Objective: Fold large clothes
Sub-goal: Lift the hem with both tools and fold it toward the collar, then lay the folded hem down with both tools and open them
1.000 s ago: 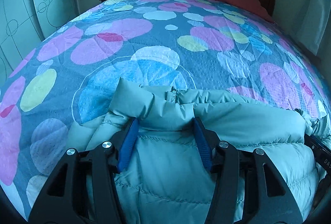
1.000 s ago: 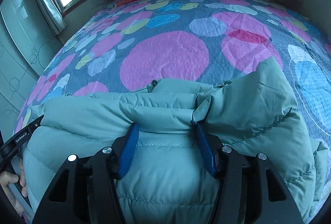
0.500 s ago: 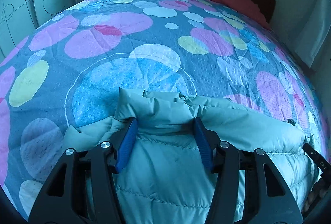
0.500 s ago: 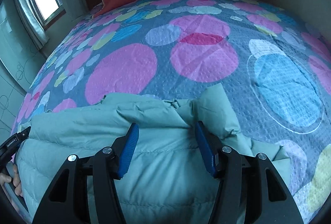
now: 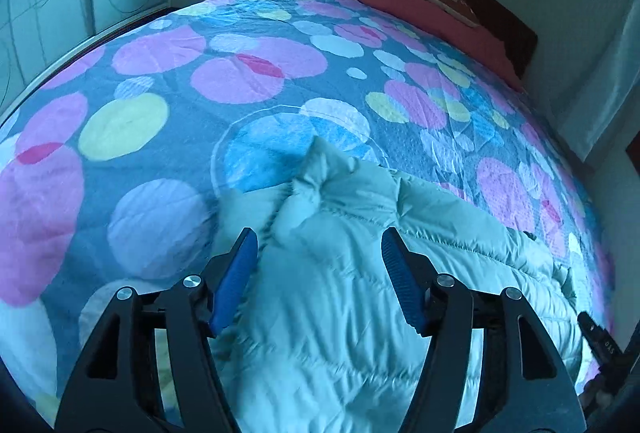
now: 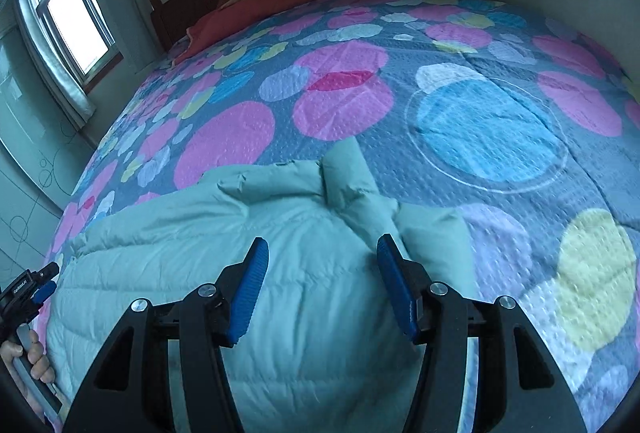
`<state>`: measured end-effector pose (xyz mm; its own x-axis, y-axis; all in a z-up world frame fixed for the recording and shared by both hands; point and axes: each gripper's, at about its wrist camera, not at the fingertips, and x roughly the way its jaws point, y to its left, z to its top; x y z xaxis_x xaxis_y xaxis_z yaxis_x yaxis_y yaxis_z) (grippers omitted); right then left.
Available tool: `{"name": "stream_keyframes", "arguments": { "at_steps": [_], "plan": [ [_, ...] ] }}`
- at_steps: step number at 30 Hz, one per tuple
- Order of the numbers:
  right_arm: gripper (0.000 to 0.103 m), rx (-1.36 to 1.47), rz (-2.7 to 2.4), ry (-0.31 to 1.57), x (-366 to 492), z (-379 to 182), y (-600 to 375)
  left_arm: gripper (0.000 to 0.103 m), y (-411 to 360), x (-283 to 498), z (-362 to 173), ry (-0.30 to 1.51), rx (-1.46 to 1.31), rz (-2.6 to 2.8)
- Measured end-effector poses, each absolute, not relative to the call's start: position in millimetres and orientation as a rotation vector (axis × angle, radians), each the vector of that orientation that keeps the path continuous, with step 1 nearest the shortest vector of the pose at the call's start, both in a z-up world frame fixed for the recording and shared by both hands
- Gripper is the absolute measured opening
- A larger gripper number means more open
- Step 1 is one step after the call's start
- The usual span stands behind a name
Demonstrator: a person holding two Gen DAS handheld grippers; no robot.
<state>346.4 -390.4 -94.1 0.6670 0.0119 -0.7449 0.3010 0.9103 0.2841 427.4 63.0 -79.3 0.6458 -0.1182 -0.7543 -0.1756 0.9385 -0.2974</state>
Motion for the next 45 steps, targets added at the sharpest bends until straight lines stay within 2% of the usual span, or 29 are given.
{"name": "stream_keyframes", "arguments": {
  "at_steps": [8,14,19,27,29,31,32,34,39,45],
  "plan": [
    [0.058,0.572,-0.210,0.809,247.7,-97.1,-420.7,0.064,122.2,328.7,-98.8,0.899,-0.620,0.153],
    [0.058,0.743,-0.181,0.804,203.1,-116.5,-421.3,0.067,125.2,270.0,-124.5,0.905,-0.781,0.139],
    [0.058,0.880,-0.114,0.811,207.1,-139.3,-414.8,0.080,103.9,262.1,-128.1,0.881,-0.774,0.082],
    [0.058,0.939,-0.116,0.766,225.7,-148.8,-407.4,0.079,89.8,276.1,-134.9,0.856,-0.804,0.078],
    [0.056,0.920,-0.125,0.760,231.2,-148.1,-404.1,0.062,89.6,284.9,-135.9,0.850,-0.816,0.075],
    [0.045,0.897,-0.139,0.754,233.8,-148.2,-401.0,0.043,87.9,294.5,-140.1,0.867,-0.825,0.078],
    [0.039,0.901,-0.138,0.752,234.8,-149.9,-400.5,0.040,87.5,296.4,-140.5,0.861,-0.827,0.078],
    [0.033,0.928,-0.130,0.744,235.1,-154.0,-399.6,0.024,85.4,298.3,-138.8,0.851,-0.815,0.054],
    [0.022,0.910,-0.124,0.728,234.4,-153.0,-393.4,0.012,80.3,293.8,-131.6,0.826,-0.762,0.030],
    [0.018,0.896,-0.114,0.730,231.8,-149.1,-390.2,0.010,79.0,282.8,-124.8,0.831,-0.727,0.037]
  ]
}}
